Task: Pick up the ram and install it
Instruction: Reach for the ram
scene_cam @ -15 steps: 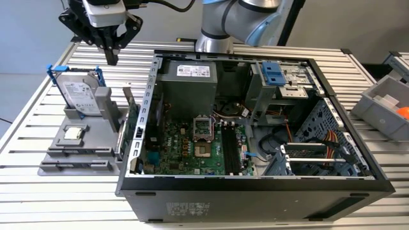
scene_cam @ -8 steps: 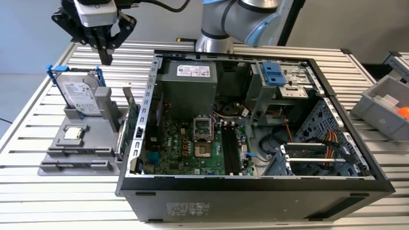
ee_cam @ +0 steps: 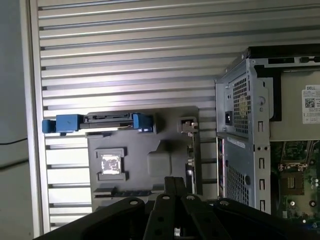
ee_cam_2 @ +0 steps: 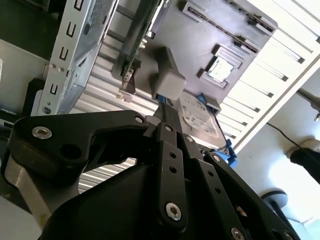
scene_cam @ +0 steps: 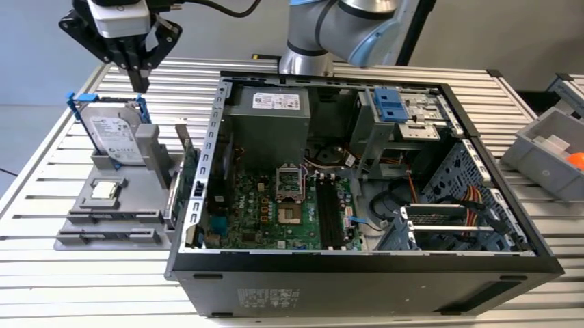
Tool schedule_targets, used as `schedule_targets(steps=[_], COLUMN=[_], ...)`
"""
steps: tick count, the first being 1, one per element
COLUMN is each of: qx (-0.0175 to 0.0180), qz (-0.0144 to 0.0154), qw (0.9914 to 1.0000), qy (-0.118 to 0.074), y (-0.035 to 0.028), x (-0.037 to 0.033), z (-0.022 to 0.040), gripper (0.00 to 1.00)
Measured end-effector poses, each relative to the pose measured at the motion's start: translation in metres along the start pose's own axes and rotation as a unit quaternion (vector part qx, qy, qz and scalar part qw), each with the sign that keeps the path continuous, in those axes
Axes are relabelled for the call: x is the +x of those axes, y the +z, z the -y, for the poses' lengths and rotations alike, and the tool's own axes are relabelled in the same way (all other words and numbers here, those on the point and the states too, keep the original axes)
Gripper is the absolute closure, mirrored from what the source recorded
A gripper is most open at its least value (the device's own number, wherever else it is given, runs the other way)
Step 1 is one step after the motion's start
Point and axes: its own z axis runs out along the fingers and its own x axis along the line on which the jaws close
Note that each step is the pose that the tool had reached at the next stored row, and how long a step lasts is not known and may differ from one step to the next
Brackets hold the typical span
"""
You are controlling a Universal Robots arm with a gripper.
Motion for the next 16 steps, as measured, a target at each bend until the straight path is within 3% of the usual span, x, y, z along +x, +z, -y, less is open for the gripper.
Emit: schedule_targets(steps=[7,16], qx=[0.0001,-0.0002], qz=[-0.0005,-0.0008], qw=[0.99999,0.99996], qy=[-0.005,-0.009], y=[0.0005,0.0008], x=[0.0091,0.0157], z=[0.0006,0.0011], gripper=[1.0,1.0])
